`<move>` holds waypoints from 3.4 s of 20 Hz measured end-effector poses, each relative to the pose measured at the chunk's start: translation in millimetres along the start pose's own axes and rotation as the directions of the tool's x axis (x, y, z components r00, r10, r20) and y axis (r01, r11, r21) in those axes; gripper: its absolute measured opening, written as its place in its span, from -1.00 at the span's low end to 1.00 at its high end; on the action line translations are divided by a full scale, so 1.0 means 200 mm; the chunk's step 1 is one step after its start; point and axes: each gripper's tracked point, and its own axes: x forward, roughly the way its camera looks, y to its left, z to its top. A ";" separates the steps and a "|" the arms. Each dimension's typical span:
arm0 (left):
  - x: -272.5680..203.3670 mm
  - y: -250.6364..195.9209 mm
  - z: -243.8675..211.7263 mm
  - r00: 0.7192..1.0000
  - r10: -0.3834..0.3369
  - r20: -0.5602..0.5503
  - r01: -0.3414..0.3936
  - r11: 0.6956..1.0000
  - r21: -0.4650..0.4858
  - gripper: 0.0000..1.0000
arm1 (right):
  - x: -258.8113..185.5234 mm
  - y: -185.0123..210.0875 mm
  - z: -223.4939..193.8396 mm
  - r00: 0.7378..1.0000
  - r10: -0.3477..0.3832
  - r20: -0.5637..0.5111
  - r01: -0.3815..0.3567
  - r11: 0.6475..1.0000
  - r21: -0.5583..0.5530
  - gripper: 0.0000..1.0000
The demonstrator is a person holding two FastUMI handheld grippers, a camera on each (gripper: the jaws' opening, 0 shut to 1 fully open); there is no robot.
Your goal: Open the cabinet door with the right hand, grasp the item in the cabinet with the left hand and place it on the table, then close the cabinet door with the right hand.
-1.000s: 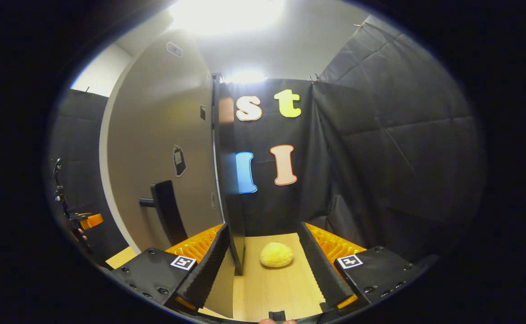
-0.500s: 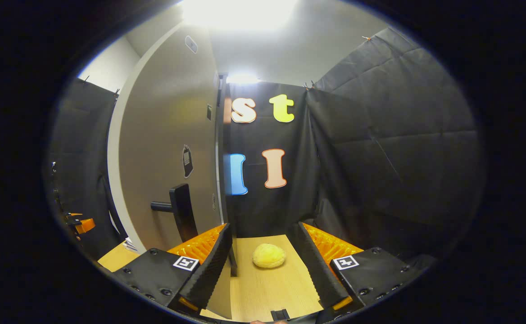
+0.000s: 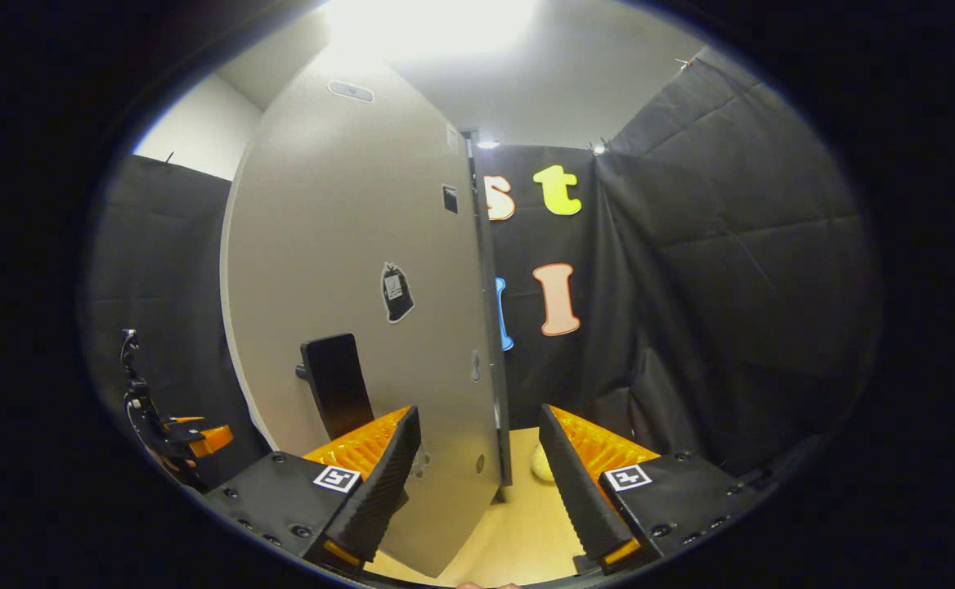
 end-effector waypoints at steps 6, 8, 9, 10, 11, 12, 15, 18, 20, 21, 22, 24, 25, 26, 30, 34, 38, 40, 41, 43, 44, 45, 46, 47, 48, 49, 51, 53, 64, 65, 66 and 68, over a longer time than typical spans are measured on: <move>0.02 0.14 -0.09 0.999 0.014 -0.034 -0.014 1.000 -0.021 0.84 | 0.07 0.16 -0.09 0.998 0.047 -0.040 -0.048 0.999 -0.025 0.86; 0.03 0.19 -0.09 0.999 0.017 -0.039 -0.017 1.000 -0.006 0.84 | 0.11 0.19 -0.11 0.997 0.059 -0.052 -0.060 0.998 -0.010 0.77; 0.03 0.22 -0.08 0.999 0.022 -0.036 -0.022 1.000 0.000 0.91 | 0.15 0.21 -0.12 0.996 0.068 -0.052 -0.068 0.998 0.004 0.86; 0.03 0.25 -0.08 0.999 0.030 -0.034 -0.030 1.000 0.004 0.91 | 0.19 0.26 -0.14 0.995 0.080 -0.054 -0.079 0.997 0.017 0.85; 0.04 0.26 -0.07 0.999 0.034 -0.031 -0.033 0.999 0.006 0.90 | 0.23 0.30 -0.15 0.994 0.096 -0.058 -0.094 0.995 0.029 0.86; 0.04 0.28 -0.08 0.999 0.037 -0.030 -0.037 0.999 0.008 0.84 | 0.26 0.34 -0.16 0.991 0.122 -0.062 -0.120 0.992 0.041 0.86; 0.03 0.32 -0.08 0.998 0.048 -0.040 -0.048 0.999 0.006 0.84 | 0.34 0.41 -0.20 0.985 0.152 -0.088 -0.149 0.988 0.036 0.80; 0.04 0.30 -0.12 0.997 0.041 -0.058 -0.041 0.999 0.002 0.97 | 0.38 0.43 -0.23 0.987 0.110 -0.118 -0.113 0.993 -0.019 0.82; 0.05 0.27 -0.13 0.997 0.035 -0.065 -0.035 0.999 0.001 0.94 | 0.36 0.40 -0.23 0.989 0.084 -0.125 -0.088 0.996 -0.027 0.94; 0.05 0.23 -0.12 0.998 0.027 -0.065 -0.027 1.000 -0.003 0.91 | 0.36 0.38 -0.22 0.989 0.070 -0.130 -0.073 0.997 -0.024 0.95; 0.05 0.19 -0.10 0.998 0.021 -0.058 -0.022 1.000 -0.008 0.91 | 0.35 0.33 -0.22 0.989 0.055 -0.139 -0.058 0.998 -0.019 0.94; 0.04 0.11 -0.04 1.000 0.012 -0.029 -0.012 1.000 -0.024 0.84 | 0.36 0.20 -0.25 0.986 0.038 -0.159 -0.040 0.999 -0.006 0.94; 0.02 0.06 0.00 1.000 0.004 -0.011 -0.004 0.999 -0.036 0.91 | 0.36 0.15 -0.26 0.985 0.039 -0.170 -0.038 0.999 0.007 0.94; 0.00 0.01 0.04 1.000 -0.005 0.007 0.005 0.999 -0.051 0.91 | 0.36 0.12 -0.26 0.983 0.044 -0.178 -0.041 0.999 0.021 0.95; -0.07 -0.17 0.23 0.997 -0.019 0.071 0.027 0.993 -0.112 0.89 | 0.34 -0.10 -0.14 0.991 0.027 -0.127 -0.025 0.999 0.022 0.95; -0.10 -0.32 0.41 0.996 -0.022 0.090 0.038 0.983 -0.180 0.90 | 0.35 -0.30 -0.02 0.996 0.032 -0.087 -0.032 0.999 0.002 0.94; -0.14 -0.45 0.58 0.991 -0.024 0.134 0.045 0.986 -0.161 0.83 | 0.35 -0.47 0.12 0.999 0.039 -0.032 -0.039 0.999 0.012 0.94; -0.14 -0.54 0.61 0.987 -0.042 0.155 0.063 0.989 -0.136 0.89 | 0.33 -0.53 0.16 0.999 0.044 -0.007 -0.044 0.999 0.021 0.95; -0.14 -0.57 0.61 0.987 -0.044 0.154 0.067 0.987 -0.148 0.84 | 0.32 -0.55 0.16 0.999 0.046 -0.005 -0.046 0.999 0.025 0.95; -0.16 -0.66 0.64 0.985 -0.056 0.161 0.084 0.982 -0.172 0.90 | 0.30 -0.58 0.14 0.998 0.054 -0.015 -0.053 0.998 0.037 0.95; -0.17 -0.67 0.67 0.985 -0.051 0.167 0.079 0.983 -0.163 0.90 | 0.28 -0.58 0.13 0.998 0.061 -0.017 -0.061 0.997 0.042 0.95; -0.19 -0.69 0.68 0.985 -0.044 0.168 0.068 0.987 -0.142 0.89 | 0.26 -0.59 0.12 0.998 0.067 -0.016 -0.066 0.997 0.044 0.95; -0.21 -0.71 0.67 0.984 -0.040 0.171 0.060 0.991 -0.117 0.90 | 0.25 -0.60 0.11 0.997 0.071 -0.013 -0.071 0.997 0.044 0.95; -0.23 -0.73 0.68 0.984 -0.042 0.174 0.059 0.993 -0.098 0.90 | 0.24 -0.60 0.10 0.997 0.072 -0.012 -0.071 0.996 0.044 0.95; -0.25 -0.77 0.67 0.983 -0.049 0.176 0.064 0.994 -0.083 0.90 | 0.23 -0.61 0.09 0.997 0.073 -0.014 -0.072 0.996 0.050 0.95; -0.27 -0.80 0.66 0.983 -0.056 0.173 0.070 0.995 -0.077 0.83 | 0.22 -0.61 0.08 0.997 0.077 -0.019 -0.076 0.995 0.062 0.95; -0.29 -0.80 0.61 0.985 -0.052 0.165 0.066 0.995 -0.081 0.83 | 0.21 -0.59 0.06 0.995 0.097 -0.029 -0.095 0.992 0.086 0.86; -0.31 -0.81 0.57 0.987 -0.041 0.153 0.058 0.993 -0.108 0.87 | 0.21 -0.59 0.05 0.992 0.119 -0.029 -0.116 0.989 0.095 0.95; -0.28 -0.63 0.55 0.985 -0.020 0.170 0.045 0.988 -0.148 0.89 | 0.28 -0.53 0.03 0.994 0.106 -0.034 -0.102 0.991 0.090 0.95; -0.27 -0.62 0.56 0.985 -0.025 0.173 0.051 0.988 -0.144 0.83 | 0.29 -0.50 0.02 0.992 0.116 -0.043 -0.111 0.989 0.099 0.95; -0.25 -0.60 0.56 0.984 -0.031 0.177 0.056 0.989 -0.138 0.83 | 0.30 -0.46 0.01 0.990 0.130 -0.052 -0.124 0.987 0.106 0.95; -0.21 -0.54 0.57 0.981 -0.035 0.188 0.060 0.990 -0.126 0.90 | 0.32 -0.43 0.00 0.990 0.124 -0.063 -0.117 0.988 0.104 0.95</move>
